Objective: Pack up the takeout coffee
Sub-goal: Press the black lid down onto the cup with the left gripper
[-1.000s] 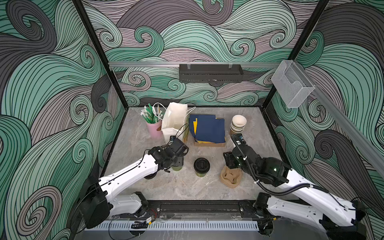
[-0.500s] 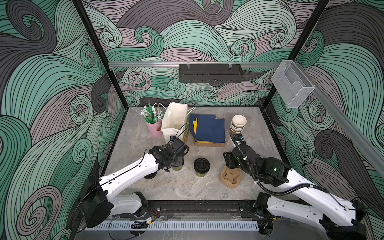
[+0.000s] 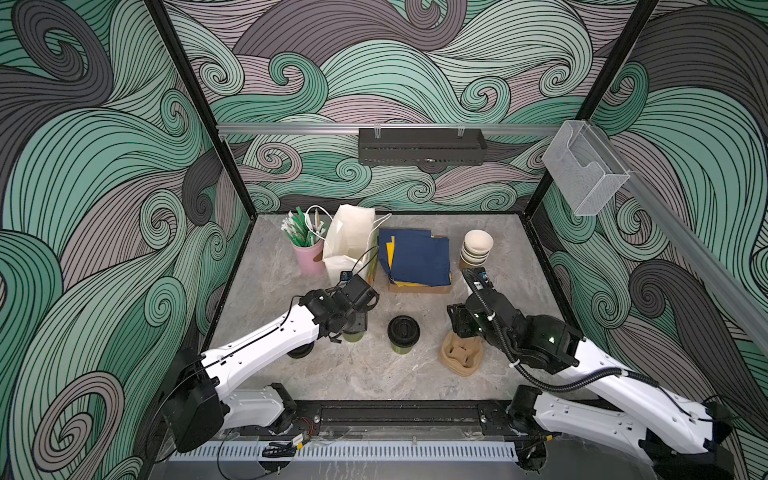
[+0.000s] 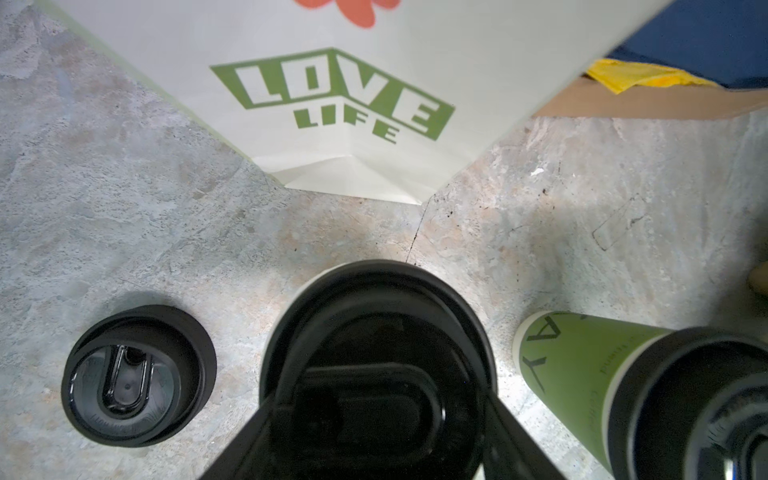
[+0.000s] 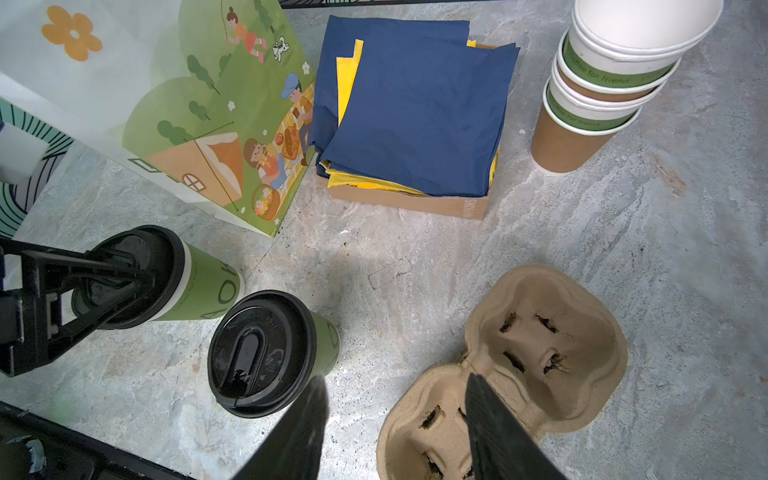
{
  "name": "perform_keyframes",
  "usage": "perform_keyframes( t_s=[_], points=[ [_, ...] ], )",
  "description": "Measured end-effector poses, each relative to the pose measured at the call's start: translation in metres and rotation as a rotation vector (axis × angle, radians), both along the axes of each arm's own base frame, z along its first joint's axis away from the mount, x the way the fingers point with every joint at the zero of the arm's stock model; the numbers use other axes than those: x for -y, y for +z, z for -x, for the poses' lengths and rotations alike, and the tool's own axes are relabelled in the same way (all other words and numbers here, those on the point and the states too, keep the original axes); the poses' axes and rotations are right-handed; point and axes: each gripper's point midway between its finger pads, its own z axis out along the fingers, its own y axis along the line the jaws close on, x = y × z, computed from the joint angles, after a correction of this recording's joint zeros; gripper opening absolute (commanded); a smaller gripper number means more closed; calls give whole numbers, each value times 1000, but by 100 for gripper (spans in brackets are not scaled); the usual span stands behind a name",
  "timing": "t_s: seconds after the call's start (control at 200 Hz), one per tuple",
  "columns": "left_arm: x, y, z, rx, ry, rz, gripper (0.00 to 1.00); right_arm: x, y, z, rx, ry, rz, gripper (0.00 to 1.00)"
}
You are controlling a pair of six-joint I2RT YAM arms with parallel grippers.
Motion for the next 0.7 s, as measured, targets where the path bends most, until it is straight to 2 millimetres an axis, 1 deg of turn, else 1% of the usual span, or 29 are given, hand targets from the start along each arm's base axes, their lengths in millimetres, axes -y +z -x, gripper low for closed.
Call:
perform_keyframes(
  t_s=[0.34, 0.51, 0.7],
  points=[
    [2, 0, -1, 8, 19, 25, 64, 0, 0, 0, -1, 0, 0, 55],
    [0, 1, -1, -12, 17, -5, 65, 0, 0, 0, -1, -1, 0, 55],
    [-6, 1, 2, -31, 16, -47, 68, 0, 0, 0, -1, -1, 0, 55]
  ],
)
